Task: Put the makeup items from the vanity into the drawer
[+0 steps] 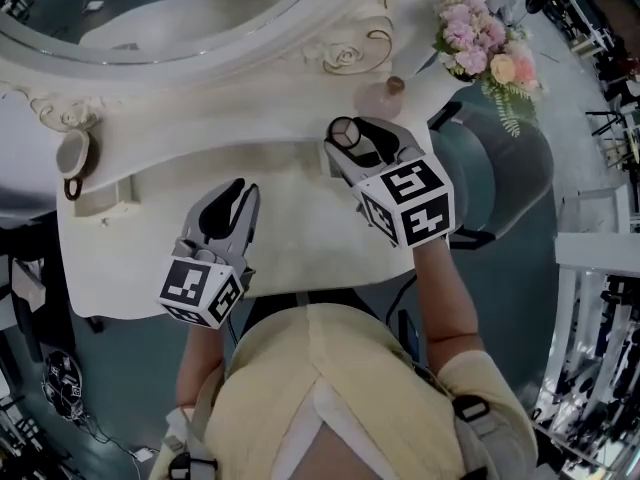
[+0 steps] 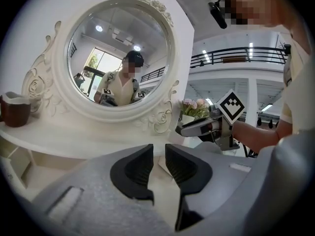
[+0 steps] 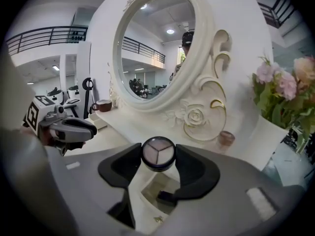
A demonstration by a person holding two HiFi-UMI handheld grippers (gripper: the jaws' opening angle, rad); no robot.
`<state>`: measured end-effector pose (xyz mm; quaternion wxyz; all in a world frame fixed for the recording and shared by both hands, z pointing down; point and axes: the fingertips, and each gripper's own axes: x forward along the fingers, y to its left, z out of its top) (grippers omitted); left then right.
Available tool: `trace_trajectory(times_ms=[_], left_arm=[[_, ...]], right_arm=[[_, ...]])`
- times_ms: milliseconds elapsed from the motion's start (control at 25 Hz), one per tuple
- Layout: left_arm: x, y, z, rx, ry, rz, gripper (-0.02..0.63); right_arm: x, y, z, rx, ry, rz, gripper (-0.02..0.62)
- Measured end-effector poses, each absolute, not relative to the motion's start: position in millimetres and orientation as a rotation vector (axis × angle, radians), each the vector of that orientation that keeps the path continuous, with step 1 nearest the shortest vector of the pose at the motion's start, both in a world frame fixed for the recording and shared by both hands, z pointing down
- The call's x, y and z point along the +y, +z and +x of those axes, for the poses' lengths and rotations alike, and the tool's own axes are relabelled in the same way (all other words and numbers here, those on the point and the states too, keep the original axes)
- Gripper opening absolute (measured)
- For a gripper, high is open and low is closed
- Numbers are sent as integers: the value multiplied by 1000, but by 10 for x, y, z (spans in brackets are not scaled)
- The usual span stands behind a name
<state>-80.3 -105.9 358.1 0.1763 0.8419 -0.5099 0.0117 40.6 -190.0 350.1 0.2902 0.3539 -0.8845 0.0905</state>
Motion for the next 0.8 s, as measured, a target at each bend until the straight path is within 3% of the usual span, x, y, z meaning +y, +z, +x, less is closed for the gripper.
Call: trace_trajectory(times_ms=[360,800], left_arm=[[-1119,3640,-525,-1373,63,2409,71],[-1173,3708,-381,-1330,85,2418,71]], right_arm=[[-1923,3697,968,-2279,338,1058,221],[-1833,4001,847,-2245,331,976,221]])
